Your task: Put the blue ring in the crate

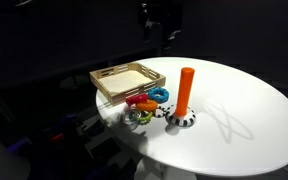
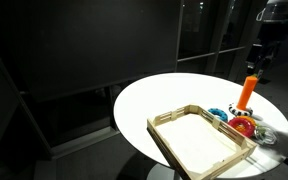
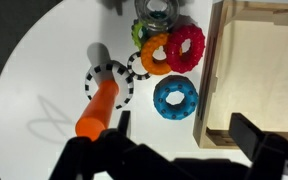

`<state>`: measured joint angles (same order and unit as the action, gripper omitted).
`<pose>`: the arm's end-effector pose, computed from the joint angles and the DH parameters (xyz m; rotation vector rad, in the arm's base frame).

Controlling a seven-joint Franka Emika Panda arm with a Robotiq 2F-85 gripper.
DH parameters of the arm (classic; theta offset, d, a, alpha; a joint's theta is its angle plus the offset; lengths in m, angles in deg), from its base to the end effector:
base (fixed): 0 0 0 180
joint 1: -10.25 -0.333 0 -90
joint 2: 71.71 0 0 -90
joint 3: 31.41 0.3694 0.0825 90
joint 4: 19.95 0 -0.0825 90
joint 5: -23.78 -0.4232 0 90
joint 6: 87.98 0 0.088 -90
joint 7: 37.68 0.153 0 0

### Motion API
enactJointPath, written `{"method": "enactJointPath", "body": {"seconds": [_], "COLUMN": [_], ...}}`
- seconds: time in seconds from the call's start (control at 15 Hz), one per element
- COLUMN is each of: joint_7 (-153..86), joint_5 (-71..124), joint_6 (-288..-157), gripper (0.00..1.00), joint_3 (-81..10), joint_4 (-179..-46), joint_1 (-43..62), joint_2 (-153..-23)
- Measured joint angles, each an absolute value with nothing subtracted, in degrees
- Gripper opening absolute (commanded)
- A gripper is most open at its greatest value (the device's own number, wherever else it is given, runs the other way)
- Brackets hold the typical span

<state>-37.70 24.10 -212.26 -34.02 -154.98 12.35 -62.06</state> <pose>0.4956 -0.0413 0.3785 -3.1352 0.1223 0.0301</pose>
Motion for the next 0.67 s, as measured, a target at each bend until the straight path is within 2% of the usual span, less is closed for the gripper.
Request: {"method": "enactJointPath", "body": {"seconds": [0.67], "joint_7": [-37.7], "joint_5": [24.1], "joint_6": [-214.7], "gripper": [1.0], "joint_3": [-34.2], "joint_4": [-155.3], "joint_1": [12.6], "joint_2": [-64.8]}}
